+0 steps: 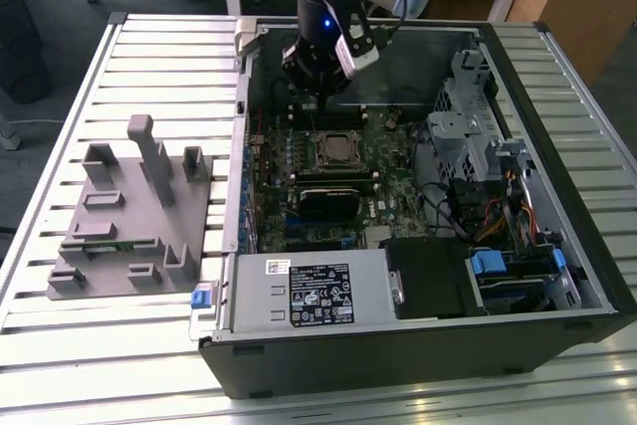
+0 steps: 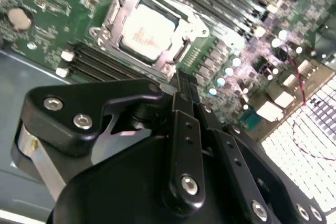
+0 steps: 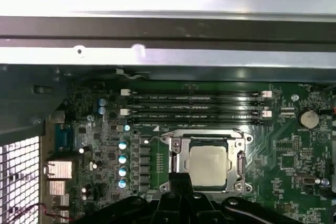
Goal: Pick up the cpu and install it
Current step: 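Install the first cpu locking lever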
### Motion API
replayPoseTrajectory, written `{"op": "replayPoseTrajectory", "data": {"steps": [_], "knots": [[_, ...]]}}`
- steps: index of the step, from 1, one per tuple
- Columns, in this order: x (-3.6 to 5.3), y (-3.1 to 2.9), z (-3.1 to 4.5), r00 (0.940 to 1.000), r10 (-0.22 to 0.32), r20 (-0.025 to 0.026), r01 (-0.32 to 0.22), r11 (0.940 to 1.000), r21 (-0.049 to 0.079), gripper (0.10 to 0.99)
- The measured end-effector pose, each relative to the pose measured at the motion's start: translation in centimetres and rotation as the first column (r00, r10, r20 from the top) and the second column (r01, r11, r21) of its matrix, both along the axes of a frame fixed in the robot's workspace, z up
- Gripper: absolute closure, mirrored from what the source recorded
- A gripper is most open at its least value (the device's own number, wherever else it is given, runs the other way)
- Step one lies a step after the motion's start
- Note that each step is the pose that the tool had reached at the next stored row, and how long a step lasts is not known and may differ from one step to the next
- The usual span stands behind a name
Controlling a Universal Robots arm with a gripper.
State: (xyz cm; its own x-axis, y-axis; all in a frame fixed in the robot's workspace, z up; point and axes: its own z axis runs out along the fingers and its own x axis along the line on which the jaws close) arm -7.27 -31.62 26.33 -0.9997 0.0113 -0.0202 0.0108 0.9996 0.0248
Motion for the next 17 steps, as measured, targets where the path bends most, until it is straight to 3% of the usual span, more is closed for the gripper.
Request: {"op": "replayPoseTrajectory", "data": {"steps": [7,12,17], "knots": [[-1.74,0.0,-0.1,1.0,0.0,0.0092,0.0,1.0,0.0,0.98],[-2.55,0.18,-0.17,0.9999,0.0,0.01,0.0,1.0,0.0,0.98],[-3.09,0.82,-0.34,0.9999,0.0,0.0102,0.0,1.0,0.0,0.98]]}}
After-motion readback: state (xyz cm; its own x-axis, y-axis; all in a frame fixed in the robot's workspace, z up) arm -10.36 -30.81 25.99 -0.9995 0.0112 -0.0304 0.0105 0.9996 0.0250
